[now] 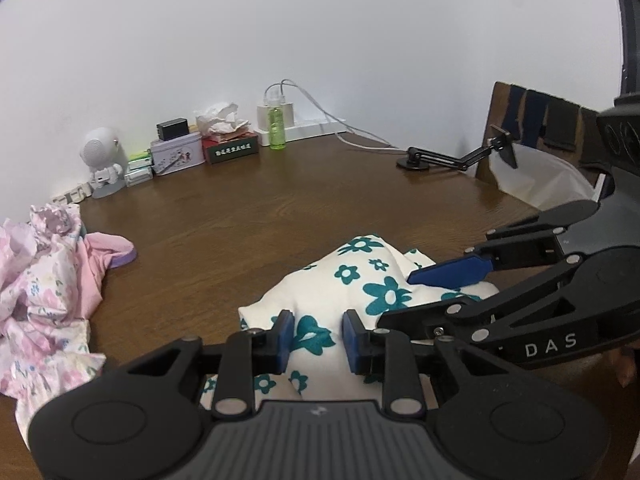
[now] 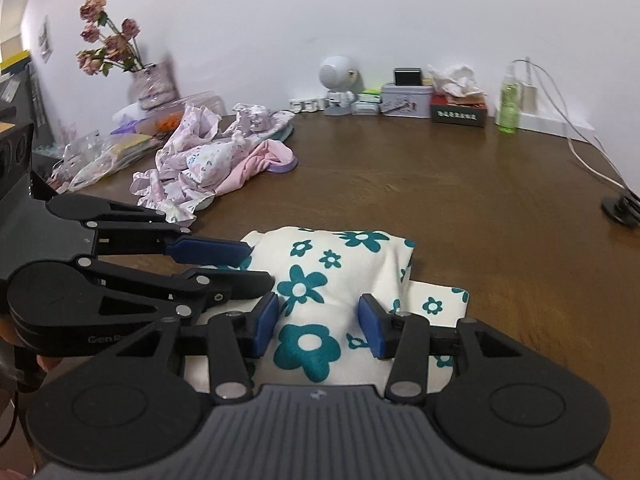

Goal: Fold clothes
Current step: 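Press the folded shirt flat with both open grippers, then move the right gripper to the folded shirt and open it around the bundle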

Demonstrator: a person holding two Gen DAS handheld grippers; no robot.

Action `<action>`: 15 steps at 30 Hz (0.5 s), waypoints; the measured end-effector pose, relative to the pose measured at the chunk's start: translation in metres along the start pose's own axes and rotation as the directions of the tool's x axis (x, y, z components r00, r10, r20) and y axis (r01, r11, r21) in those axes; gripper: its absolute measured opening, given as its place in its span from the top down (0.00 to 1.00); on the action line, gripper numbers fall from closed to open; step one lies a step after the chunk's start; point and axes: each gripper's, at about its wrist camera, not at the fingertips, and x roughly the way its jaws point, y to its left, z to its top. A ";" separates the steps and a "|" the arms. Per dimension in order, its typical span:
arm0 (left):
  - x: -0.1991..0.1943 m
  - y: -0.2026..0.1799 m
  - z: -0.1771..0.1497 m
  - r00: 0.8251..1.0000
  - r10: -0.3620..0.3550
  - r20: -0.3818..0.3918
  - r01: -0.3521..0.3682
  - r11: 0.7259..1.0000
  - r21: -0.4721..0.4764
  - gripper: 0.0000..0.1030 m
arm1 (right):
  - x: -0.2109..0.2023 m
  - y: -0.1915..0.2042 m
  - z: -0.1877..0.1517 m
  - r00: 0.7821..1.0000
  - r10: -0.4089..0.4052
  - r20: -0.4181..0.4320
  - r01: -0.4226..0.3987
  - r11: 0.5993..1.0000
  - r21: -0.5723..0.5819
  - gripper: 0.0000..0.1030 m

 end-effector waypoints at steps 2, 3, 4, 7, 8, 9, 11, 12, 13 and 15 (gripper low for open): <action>-0.006 0.000 -0.002 1.000 0.010 0.021 -0.010 1.000 -0.011 0.67 | -0.008 0.002 -0.004 1.000 -0.005 0.010 0.005 1.000 0.006 0.55; -0.011 0.001 -0.002 0.999 0.030 0.034 -0.030 0.999 -0.028 0.52 | -0.012 0.002 -0.003 1.000 -0.002 0.015 0.002 1.000 0.006 0.53; -0.015 0.002 -0.002 0.998 0.051 0.047 -0.049 0.998 -0.044 0.42 | -0.017 0.001 -0.002 1.000 0.008 0.024 -0.009 1.000 0.019 0.49; -0.037 0.007 -0.004 0.989 0.102 0.106 -0.087 0.987 -0.139 0.03 | -0.039 -0.003 0.002 0.997 0.025 0.068 -0.028 0.999 0.044 0.11; -0.045 0.008 -0.006 0.987 0.106 0.124 -0.084 0.981 -0.173 0.00 | -0.047 -0.004 0.003 0.996 0.027 0.087 -0.031 0.998 0.047 0.00; -0.051 0.008 -0.007 0.986 0.113 0.125 -0.086 0.975 -0.203 0.00 | -0.054 -0.005 0.004 0.994 0.029 0.106 -0.035 0.998 0.051 0.00; -0.059 0.008 -0.010 0.987 0.137 0.090 -0.109 0.958 -0.265 0.00 | -0.066 -0.005 0.005 0.993 0.005 0.120 -0.010 0.999 0.039 0.00; -0.062 0.008 -0.013 0.987 0.141 0.074 -0.113 0.949 -0.294 0.00 | -0.070 -0.005 0.005 0.992 -0.004 0.123 0.000 0.999 0.039 0.00; -0.066 0.008 -0.016 0.988 0.144 0.058 -0.118 0.939 -0.323 0.00 | -0.074 -0.006 0.005 0.993 -0.011 0.122 0.005 0.999 0.046 0.00; -0.072 0.006 -0.025 0.991 0.131 0.031 -0.110 0.918 -0.381 0.00 | -0.078 -0.008 0.002 0.993 -0.018 0.114 0.010 0.998 0.069 0.00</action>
